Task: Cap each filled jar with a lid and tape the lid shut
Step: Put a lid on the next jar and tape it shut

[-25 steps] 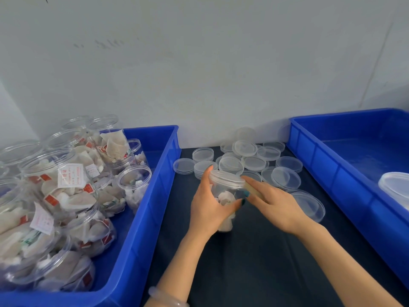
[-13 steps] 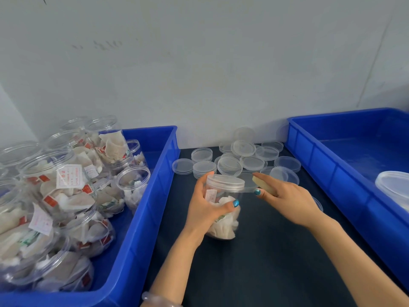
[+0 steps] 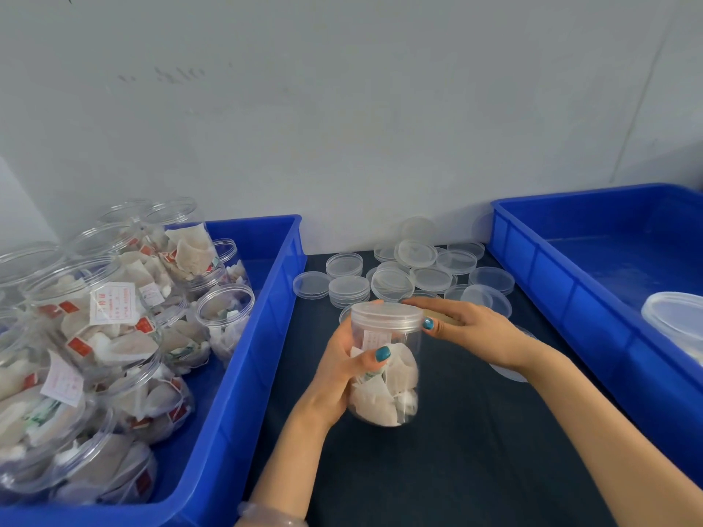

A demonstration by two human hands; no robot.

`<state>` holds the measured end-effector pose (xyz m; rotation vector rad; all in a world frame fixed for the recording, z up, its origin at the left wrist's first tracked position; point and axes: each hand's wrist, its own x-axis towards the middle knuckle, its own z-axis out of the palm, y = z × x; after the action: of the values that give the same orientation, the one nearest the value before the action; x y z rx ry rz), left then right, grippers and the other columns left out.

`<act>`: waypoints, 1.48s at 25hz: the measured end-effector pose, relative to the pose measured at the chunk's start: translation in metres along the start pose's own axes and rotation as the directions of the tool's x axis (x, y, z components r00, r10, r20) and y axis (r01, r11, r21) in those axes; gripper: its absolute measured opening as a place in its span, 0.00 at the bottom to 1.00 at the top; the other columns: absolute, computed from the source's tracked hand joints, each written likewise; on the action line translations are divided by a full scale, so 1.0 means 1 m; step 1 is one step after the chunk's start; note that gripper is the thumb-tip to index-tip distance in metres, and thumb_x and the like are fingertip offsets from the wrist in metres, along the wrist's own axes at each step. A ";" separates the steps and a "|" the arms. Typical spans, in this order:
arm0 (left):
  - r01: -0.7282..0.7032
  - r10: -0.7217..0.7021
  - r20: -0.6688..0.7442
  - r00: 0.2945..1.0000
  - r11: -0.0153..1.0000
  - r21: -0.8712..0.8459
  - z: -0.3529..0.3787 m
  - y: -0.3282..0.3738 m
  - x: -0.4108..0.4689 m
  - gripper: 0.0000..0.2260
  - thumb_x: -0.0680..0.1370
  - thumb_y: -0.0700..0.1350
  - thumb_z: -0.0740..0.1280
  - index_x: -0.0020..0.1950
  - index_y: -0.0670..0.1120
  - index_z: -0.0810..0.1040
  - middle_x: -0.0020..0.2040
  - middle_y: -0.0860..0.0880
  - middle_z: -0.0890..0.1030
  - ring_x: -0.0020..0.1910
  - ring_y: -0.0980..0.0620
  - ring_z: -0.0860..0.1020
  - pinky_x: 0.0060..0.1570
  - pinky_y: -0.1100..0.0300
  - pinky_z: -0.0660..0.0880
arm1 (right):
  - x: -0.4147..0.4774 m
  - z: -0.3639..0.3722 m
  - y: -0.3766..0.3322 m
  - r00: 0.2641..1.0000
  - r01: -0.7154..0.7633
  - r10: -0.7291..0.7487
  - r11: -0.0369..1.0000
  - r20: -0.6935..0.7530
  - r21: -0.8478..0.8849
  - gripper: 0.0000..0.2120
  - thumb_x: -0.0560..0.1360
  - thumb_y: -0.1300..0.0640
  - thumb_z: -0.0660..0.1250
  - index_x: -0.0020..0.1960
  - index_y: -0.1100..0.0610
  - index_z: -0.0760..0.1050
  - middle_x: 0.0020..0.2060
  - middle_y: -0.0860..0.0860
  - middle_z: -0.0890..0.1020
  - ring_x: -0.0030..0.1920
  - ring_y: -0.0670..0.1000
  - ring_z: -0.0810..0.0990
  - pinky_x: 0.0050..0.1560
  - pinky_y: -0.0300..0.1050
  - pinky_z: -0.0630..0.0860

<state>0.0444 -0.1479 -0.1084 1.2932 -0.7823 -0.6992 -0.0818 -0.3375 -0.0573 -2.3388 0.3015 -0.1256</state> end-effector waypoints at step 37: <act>-0.041 0.249 -0.030 0.968 0.273 0.961 0.038 0.043 0.031 0.26 0.69 0.63 0.70 0.65 0.58 0.73 0.61 0.57 0.76 0.55 0.53 0.77 0.46 0.59 0.69 | 0.016 0.019 0.024 0.874 0.020 -0.341 0.738 -0.347 -0.675 0.11 0.80 0.57 0.61 0.55 0.48 0.80 0.38 0.49 0.75 0.37 0.55 0.75 0.32 0.46 0.62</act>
<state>0.0309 -0.1878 -0.0583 2.3201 -1.2371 0.1972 -0.0676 -0.3448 -0.0872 -3.0306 0.3781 -0.7971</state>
